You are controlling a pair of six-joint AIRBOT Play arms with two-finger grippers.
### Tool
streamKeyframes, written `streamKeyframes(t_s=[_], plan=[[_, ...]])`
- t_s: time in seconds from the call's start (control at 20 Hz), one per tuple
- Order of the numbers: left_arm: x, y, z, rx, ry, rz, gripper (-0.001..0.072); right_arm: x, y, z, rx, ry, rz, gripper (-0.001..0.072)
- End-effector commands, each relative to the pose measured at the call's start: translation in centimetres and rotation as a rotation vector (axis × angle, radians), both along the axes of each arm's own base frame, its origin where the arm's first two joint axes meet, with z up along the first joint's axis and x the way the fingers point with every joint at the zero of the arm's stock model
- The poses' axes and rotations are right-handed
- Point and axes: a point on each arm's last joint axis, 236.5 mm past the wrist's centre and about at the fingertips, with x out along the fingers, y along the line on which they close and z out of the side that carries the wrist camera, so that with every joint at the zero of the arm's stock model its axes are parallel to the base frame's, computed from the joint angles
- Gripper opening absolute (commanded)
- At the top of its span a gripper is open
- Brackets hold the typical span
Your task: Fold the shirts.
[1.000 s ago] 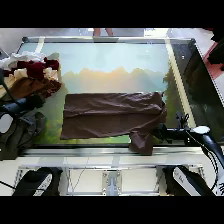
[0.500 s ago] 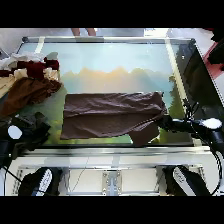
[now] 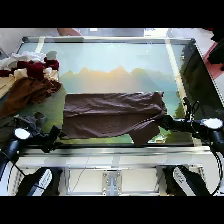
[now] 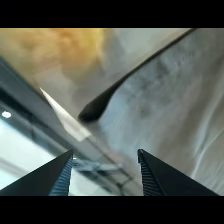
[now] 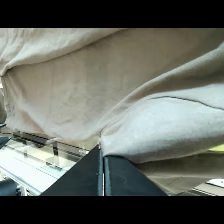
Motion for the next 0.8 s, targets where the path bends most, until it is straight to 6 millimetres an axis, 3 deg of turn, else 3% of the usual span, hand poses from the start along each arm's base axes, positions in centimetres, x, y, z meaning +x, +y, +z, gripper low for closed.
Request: streamKeyframes(t_s=[0.0,0.05,0.1,0.2,0.25,0.35,0.45,0.6,0.75], plan=[[1.7,0.4,-0.6,0.002,-0.047,0.037,0.0483,0.2,0.2,0.3,0.013,-0.008,-0.003,0.0035],[2.0,0.7,-0.6,0.012,-0.06,0.045,0.0449,0.2,0.2,0.4,0.018,-0.011,-0.005,0.0034],[2.4,1.0,-0.5,0.024,-0.077,0.054,0.0336,0.3,0.3,0.5,0.023,-0.013,-0.008,0.0035],[3.0,1.3,-0.4,0.033,-0.097,0.069,0.018,0.5,0.4,0.8,0.038,-0.019,-0.014,0.0035],[3.0,1.4,-0.4,0.037,-0.101,0.066,0.0025,0.6,0.5,1.0,0.048,-0.023,-0.018,0.0035],[3.2,0.8,-0.1,0.025,-0.129,0.015,0.0008,0.7,0.7,1.3,0.06,-0.027,-0.022,0.0034],[4.5,-0.7,1.9,-0.025,-0.214,-0.073,0.0008,0.3,1.0,1.8,0.069,-0.03,-0.004,0.0033],[8.2,-0.3,8.2,0.035,-0.43,-0.158,0.0007,-1.4,0.6,3.5,-0.008,-0.007,0.04,0.0033],[11.7,2.0,16.1,0.191,-0.646,-0.169,0.0006,-1.5,-2.7,5.3,-0.194,-0.008,-0.042,0.0032]])
